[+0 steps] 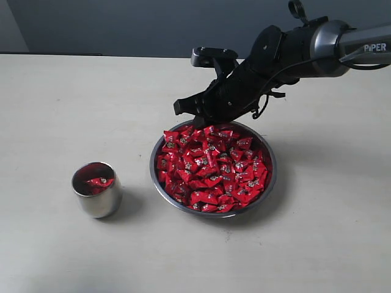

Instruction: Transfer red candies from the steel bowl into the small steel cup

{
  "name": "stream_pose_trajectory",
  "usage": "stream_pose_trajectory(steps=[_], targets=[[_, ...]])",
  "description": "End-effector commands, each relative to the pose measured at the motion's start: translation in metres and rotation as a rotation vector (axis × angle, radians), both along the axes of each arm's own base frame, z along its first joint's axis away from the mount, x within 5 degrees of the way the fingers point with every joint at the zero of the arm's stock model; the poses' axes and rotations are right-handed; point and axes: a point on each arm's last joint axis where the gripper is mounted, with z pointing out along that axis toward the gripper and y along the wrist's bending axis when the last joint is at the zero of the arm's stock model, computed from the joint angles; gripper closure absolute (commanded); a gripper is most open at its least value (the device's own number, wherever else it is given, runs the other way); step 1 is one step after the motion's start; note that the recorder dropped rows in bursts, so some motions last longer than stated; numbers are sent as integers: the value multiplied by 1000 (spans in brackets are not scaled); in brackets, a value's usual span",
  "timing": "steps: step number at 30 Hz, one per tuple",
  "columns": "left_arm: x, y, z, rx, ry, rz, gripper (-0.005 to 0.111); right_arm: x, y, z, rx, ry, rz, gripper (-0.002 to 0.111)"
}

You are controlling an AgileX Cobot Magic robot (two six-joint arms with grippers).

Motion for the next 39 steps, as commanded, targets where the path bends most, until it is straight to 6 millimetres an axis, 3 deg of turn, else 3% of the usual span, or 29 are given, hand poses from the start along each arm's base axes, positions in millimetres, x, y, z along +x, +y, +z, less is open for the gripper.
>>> stream_pose_trajectory(steps=[1, 34, 39], targets=[[0, 0, -1, -3, -3, 1, 106, 2, -1, 5, 0, -15, 0, 109], [0, 0, -1, -3, -3, 1, 106, -8, -3, 2, -41, 61, 87, 109], [0, 0, -1, -3, -3, 1, 106, -9, -3, 10, -42, 21, 141, 109]])
